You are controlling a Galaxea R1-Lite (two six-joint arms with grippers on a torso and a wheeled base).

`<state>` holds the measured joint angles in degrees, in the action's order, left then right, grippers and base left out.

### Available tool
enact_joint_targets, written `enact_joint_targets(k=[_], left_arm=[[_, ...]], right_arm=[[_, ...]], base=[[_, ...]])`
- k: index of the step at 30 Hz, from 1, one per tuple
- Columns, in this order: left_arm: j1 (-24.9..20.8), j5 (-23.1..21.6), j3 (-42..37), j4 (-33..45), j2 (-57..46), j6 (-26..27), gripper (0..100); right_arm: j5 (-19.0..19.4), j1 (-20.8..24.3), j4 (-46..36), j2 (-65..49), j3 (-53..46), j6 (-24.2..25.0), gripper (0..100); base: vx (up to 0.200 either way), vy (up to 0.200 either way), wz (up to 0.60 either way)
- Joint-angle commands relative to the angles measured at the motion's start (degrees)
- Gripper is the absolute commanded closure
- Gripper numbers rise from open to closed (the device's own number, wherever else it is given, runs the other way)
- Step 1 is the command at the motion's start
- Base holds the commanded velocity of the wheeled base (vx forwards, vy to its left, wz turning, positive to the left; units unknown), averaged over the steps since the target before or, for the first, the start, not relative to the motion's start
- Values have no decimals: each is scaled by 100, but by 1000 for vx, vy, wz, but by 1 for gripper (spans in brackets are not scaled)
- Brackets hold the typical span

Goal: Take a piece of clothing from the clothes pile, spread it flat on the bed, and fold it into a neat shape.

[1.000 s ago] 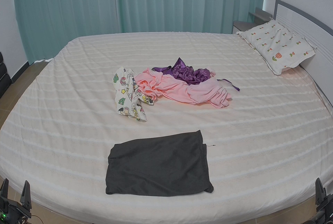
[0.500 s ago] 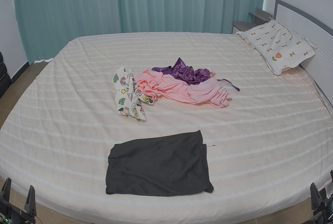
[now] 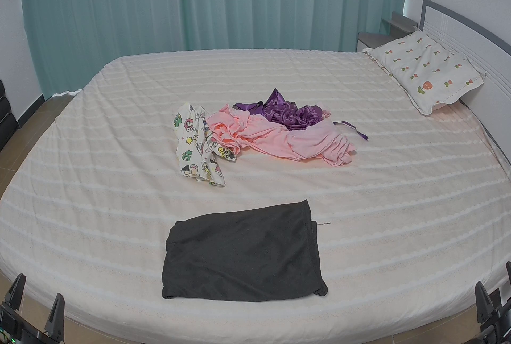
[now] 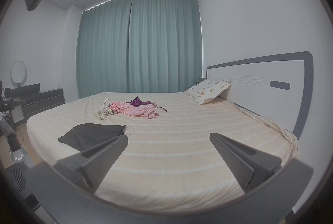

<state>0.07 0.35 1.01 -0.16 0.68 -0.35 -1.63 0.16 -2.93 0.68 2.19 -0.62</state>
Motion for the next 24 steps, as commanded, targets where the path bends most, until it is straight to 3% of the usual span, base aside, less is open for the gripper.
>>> enact_joint_targets(k=[1, 8, 12, 17, 24], left_arm=[[10, 9, -101, -2, -51, 9, 0], [1, 0, -101, 7, -51, 27, 0], [1, 0, -101, 7, -51, 35, 0], [1, 0, -101, 7, -51, 35, 0], [1, 0, -101, 7, -51, 18, 0]], right_arm=[[-39, 2, 55, -59, -8, -61, 0], [67, 2, 284, -68, -61, -333, 0], [462, 2, 697, -68, -219, -237, 0], [128, 2, 152, -68, -184, 36, 0], [155, 2, 196, -68, -193, 36, 0]], base=[[0, 0, 0], [0, 0, 0], [0, 0, 0], [0, 0, 0], [0, 0, 0]])
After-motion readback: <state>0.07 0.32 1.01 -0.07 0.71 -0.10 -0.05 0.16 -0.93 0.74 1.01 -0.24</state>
